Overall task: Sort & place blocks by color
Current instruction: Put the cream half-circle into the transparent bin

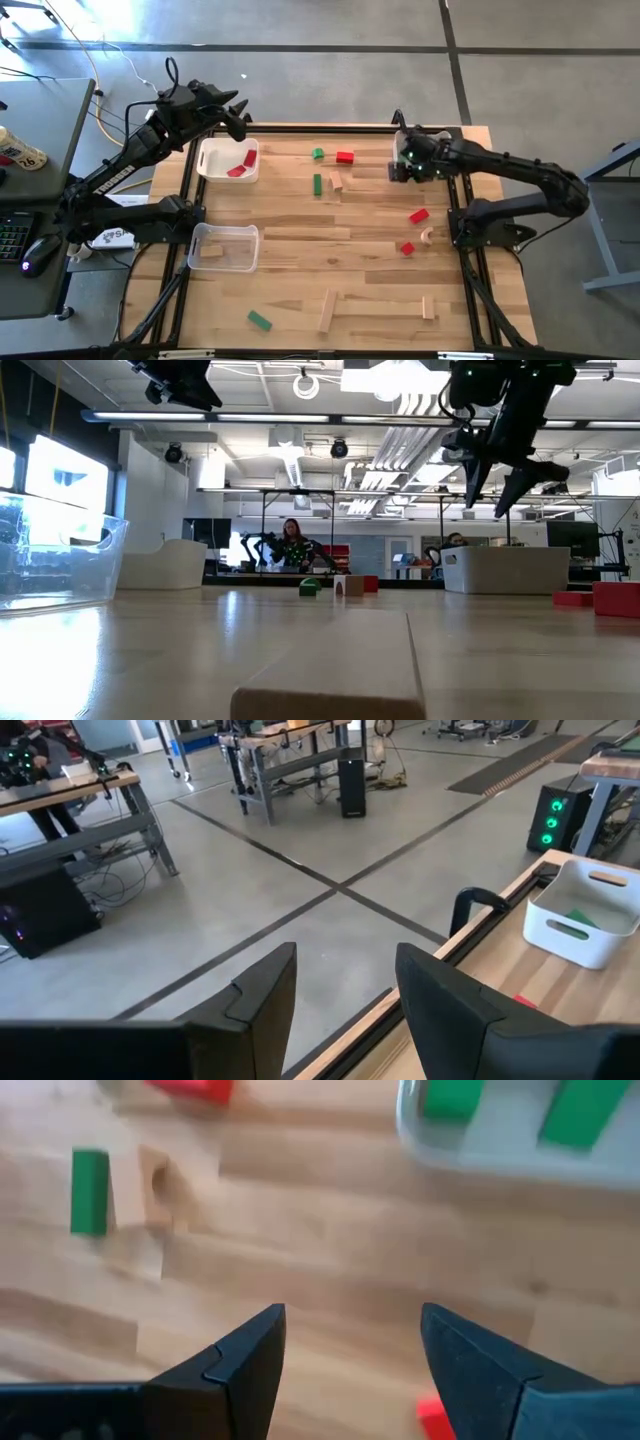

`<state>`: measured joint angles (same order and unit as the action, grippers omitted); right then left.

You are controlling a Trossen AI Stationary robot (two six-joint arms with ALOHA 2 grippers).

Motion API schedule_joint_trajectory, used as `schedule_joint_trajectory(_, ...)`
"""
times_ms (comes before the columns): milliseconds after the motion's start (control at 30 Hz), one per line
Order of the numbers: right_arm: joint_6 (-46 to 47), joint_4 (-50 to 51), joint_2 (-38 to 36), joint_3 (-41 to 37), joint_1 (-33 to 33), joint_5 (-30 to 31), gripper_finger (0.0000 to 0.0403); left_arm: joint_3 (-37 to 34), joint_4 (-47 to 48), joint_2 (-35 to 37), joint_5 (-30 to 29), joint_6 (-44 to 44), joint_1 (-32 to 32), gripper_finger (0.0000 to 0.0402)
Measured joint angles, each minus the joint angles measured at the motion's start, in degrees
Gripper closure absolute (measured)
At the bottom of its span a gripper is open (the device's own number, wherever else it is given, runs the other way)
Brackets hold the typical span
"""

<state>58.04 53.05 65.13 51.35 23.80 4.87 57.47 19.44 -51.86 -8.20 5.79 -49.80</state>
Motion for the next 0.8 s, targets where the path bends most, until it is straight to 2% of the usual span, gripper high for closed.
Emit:
schedule_joint_trajectory(300, 17.61, 5.94, 0.02, 0.00, -11.91, -0.88, 0.0183, 0.00, 0.01, 0.00, 0.06, -0.03, 0.00, 0.0241)
schedule_joint_trajectory(500, 29.14, 13.91, 0.13, 0.00, -19.72, -1.10, 0.0183, 0.00, 0.28, 0.00, 0.10, 0.43, 0.00, 0.0241)
schedule_joint_trajectory(800, 37.43, 17.88, 0.15, -1.41, -29.22, -1.50, 0.0183, 0.00, 0.46, 0.00, 0.19, 0.43, 0.02, 0.0241)
